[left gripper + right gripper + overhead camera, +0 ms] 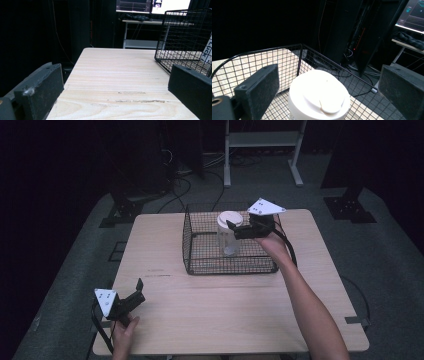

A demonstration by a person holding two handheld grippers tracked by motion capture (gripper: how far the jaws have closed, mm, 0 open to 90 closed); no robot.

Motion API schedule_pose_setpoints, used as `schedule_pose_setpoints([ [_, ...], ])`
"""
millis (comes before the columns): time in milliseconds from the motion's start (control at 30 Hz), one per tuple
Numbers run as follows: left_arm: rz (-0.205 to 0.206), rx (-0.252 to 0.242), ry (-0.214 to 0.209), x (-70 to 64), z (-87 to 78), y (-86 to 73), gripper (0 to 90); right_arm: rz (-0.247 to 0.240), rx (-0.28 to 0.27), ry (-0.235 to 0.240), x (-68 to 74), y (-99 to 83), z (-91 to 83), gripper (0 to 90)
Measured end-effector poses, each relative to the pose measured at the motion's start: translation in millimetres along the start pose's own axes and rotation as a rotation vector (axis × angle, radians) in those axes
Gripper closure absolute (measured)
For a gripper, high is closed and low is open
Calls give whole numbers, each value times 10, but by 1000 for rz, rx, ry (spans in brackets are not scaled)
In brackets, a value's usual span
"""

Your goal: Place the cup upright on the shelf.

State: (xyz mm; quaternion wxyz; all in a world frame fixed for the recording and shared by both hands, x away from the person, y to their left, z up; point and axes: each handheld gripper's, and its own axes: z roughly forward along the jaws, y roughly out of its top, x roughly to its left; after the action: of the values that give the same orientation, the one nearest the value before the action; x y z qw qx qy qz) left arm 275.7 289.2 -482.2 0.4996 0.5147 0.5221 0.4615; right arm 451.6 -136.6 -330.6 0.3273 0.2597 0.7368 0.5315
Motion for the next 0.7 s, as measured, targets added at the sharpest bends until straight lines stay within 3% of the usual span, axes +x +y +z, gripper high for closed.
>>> schedule_pose_setpoints([
  [700,3,1,0,-1,1,0,0,-8,-2,3,-58,89,-320,30],
])
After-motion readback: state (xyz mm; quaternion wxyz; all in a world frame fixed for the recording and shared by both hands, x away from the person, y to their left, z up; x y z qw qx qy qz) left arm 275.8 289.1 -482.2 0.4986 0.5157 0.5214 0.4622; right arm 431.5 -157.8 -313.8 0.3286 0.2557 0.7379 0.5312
